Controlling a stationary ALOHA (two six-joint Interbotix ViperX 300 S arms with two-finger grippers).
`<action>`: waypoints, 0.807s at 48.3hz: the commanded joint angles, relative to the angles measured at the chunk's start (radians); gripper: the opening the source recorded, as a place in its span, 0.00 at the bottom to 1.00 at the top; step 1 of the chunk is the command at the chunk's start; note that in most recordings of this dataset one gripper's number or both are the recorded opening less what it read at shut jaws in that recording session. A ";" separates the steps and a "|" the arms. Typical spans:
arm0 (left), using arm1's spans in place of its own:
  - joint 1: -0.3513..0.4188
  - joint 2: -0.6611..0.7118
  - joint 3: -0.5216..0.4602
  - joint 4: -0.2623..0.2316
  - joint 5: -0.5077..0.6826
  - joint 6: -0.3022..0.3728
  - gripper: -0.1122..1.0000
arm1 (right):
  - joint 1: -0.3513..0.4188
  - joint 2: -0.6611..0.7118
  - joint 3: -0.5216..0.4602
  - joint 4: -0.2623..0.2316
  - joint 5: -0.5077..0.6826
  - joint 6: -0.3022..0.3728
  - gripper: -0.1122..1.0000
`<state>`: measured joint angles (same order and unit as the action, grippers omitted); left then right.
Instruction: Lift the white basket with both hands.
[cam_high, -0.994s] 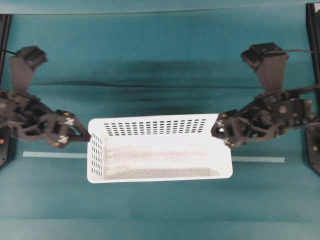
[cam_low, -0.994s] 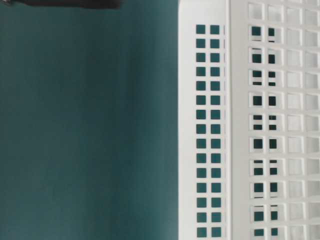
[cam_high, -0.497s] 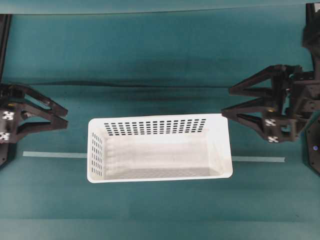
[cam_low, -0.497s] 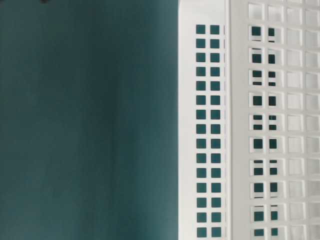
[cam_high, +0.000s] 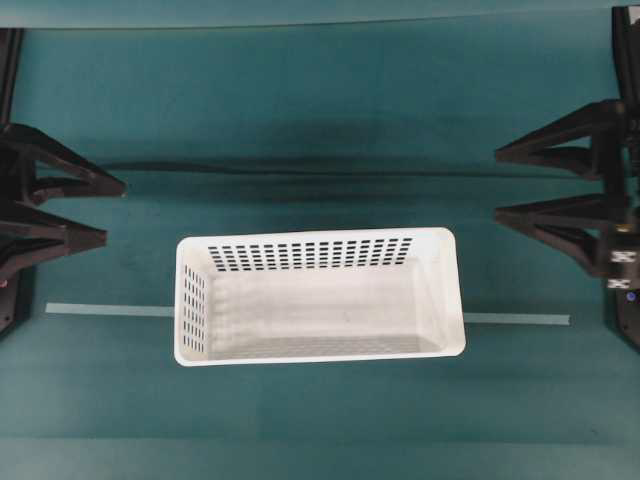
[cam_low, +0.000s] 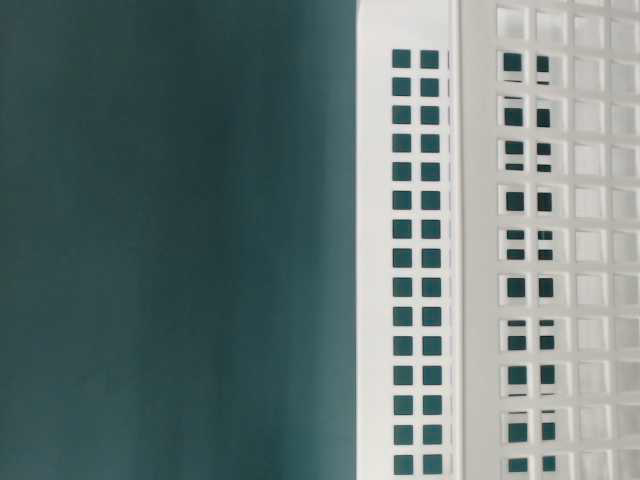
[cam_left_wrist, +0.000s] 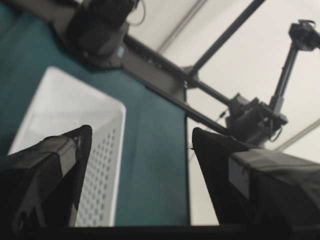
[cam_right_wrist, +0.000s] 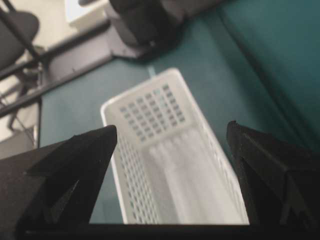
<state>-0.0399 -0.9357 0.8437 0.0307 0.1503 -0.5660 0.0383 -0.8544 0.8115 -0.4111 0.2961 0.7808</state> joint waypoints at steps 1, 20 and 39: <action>-0.003 -0.025 -0.018 0.005 -0.011 0.063 0.86 | 0.003 -0.034 -0.006 -0.005 -0.034 -0.031 0.96; -0.020 -0.153 -0.032 0.003 -0.009 0.218 0.86 | 0.025 -0.150 0.018 -0.005 -0.141 -0.109 0.96; -0.018 -0.143 -0.006 0.003 -0.009 0.227 0.86 | 0.023 -0.179 0.046 -0.003 -0.179 -0.109 0.96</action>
<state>-0.0568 -1.0907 0.8468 0.0307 0.1488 -0.3405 0.0629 -1.0308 0.8636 -0.4126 0.1289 0.6734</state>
